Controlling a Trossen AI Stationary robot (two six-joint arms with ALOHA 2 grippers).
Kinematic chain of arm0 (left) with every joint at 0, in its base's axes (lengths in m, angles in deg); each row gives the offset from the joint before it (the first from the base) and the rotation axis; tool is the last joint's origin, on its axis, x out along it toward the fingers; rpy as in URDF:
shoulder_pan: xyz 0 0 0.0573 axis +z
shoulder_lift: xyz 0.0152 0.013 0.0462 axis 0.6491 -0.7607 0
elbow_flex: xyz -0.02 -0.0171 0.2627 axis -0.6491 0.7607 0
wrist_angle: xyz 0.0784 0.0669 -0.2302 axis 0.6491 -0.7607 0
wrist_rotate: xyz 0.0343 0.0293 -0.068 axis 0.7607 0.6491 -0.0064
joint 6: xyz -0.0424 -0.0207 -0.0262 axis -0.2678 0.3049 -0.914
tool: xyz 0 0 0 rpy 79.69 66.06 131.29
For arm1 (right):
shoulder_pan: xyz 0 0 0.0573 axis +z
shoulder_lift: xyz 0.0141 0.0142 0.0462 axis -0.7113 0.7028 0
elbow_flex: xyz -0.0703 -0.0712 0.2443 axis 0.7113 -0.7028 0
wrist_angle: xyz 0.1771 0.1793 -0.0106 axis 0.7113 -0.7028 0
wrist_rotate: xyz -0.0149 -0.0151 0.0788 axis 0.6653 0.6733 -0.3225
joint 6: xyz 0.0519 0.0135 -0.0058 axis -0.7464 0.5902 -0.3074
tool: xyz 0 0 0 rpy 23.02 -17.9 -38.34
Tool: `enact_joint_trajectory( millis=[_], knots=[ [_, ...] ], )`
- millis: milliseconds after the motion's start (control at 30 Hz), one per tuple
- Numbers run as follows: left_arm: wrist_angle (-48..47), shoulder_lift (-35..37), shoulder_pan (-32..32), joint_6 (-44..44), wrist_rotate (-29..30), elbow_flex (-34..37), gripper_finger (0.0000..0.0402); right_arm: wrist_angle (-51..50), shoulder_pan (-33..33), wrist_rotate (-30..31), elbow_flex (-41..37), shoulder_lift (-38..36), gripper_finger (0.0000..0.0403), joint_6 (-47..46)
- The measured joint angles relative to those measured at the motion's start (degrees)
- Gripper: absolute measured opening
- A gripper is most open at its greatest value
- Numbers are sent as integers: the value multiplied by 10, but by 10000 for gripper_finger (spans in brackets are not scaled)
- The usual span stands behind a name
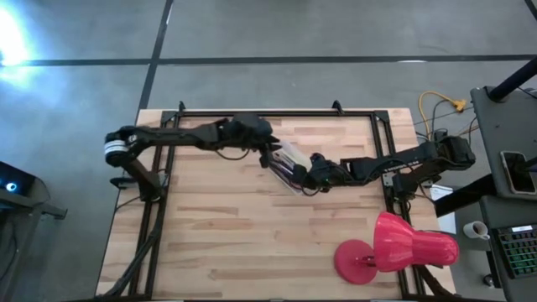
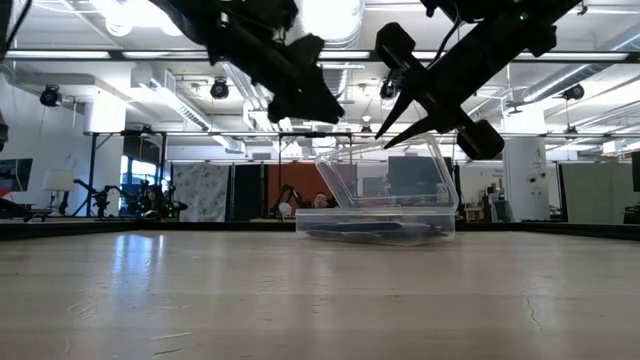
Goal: Pick & place school supplies into a supply box
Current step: Close the transparent supply box
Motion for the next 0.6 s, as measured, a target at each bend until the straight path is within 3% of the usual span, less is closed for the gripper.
enact_joint_trajectory(
  millis=[300, 500, 600],
  knots=[
    [-35, -99, 2, 13, -44, -49, 104, 2, 9, 1, 0, 0, 59, -7],
    [-65, -101, 1, 24, -64, -33, 104, 40, 24, -58, 0, -13, 59, 30],
    [-68, -101, 1, 27, -64, -21, 104, 66, 37, -51, 0, -21, 59, 44]
  ],
)
